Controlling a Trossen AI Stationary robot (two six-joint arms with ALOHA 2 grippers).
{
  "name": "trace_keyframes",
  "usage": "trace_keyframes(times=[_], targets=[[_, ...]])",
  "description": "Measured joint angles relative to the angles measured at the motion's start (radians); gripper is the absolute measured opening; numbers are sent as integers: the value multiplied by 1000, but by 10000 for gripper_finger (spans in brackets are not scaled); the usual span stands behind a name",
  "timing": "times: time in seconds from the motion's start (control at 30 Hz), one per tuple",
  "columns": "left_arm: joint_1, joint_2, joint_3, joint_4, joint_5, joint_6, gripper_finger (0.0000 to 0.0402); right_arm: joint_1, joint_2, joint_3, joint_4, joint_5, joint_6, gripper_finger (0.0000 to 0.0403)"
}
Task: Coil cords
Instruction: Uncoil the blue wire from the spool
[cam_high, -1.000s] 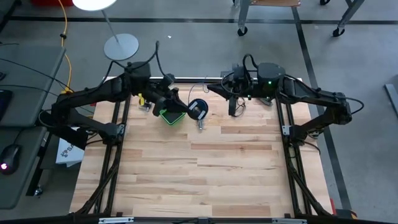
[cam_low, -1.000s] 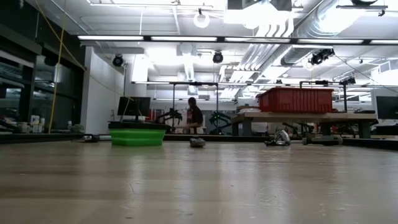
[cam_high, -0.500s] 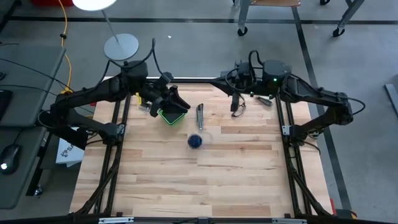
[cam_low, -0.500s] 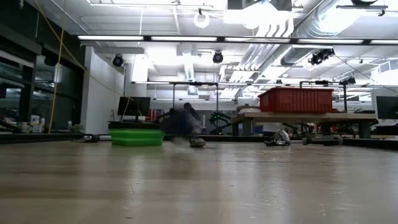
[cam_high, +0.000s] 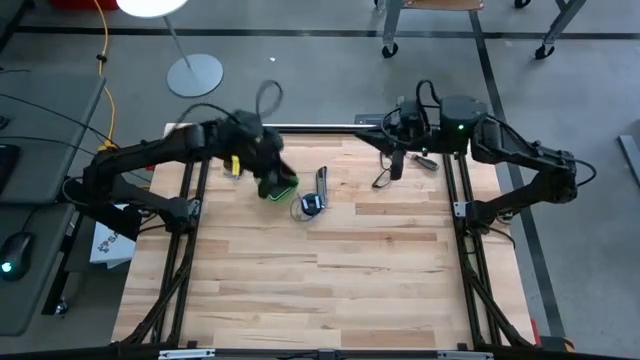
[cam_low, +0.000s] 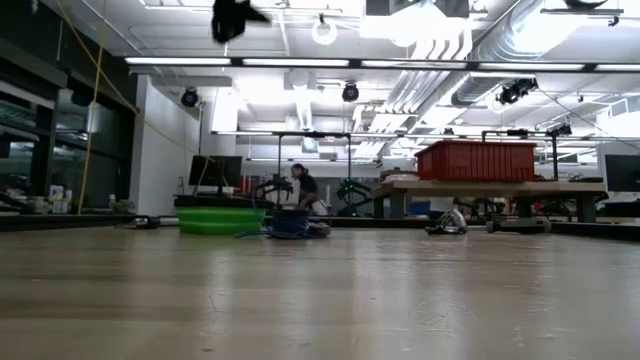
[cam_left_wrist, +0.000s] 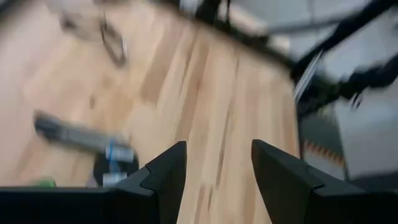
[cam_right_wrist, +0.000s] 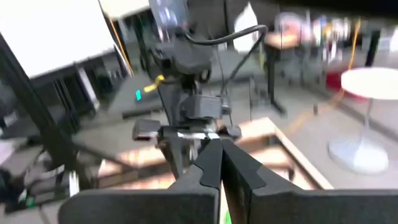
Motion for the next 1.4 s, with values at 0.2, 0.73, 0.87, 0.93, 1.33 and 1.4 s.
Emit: trace_keyframes(times=[0.2, 0.73, 0.87, 0.93, 1.33, 1.4], targets=[[-47, 46, -224, 94, 4, -111, 177, 0, 13, -1, -238, 89, 30, 21], [-68, 220, -407, 310, -158, -377, 197, -4, 24, 0, -316, 291, 36, 165], [-92, 271, -406, 324, -205, -394, 203, -5, 24, 0, -316, 300, 18, 165], [-98, 289, -407, 324, -239, -421, 204, -5, 24, 0, -315, 300, 20, 165], [-105, 340, -407, 454, -254, -468, 45, -4, 24, -1, -316, 300, 7, 165], [-104, 330, -404, 451, -231, -474, 14, -4, 24, -1, -316, 300, -4, 165]])
